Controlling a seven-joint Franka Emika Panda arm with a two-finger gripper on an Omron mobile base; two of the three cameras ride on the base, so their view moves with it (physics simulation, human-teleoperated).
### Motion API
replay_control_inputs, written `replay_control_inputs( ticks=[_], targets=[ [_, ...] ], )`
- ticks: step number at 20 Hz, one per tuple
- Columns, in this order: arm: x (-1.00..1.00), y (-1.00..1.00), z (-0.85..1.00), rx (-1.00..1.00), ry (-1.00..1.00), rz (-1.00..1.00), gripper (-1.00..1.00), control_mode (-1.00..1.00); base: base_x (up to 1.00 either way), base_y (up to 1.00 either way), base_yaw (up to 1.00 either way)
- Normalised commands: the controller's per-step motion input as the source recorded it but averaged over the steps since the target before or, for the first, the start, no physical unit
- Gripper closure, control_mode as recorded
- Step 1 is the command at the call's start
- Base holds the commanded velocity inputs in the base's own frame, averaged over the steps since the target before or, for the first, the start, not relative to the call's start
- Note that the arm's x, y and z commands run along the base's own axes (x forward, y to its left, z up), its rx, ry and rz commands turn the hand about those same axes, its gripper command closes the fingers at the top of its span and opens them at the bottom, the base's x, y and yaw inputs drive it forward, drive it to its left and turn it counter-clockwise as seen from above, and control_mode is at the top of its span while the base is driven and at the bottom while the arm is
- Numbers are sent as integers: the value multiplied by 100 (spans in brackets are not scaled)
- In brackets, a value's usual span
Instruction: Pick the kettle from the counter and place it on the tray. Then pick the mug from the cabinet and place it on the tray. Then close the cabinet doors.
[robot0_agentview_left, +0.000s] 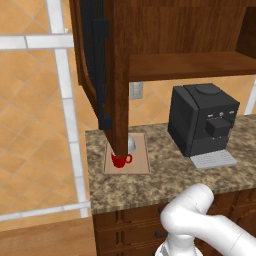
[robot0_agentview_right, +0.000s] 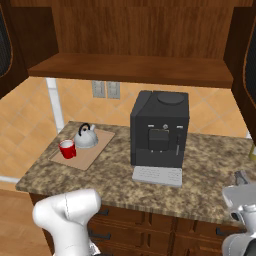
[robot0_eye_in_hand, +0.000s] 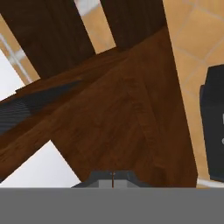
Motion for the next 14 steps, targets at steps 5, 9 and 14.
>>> replay_control_inputs(
  ticks=[5,9,14],
  targets=[
    [12,-43,7,15,-14,0,100,-100,0,0,0],
    [3,-38,13,16,-17,0,100,-100,0,0,0],
    [0,-46,25,15,-12,0,100,-100,0,0,0]
  ],
)
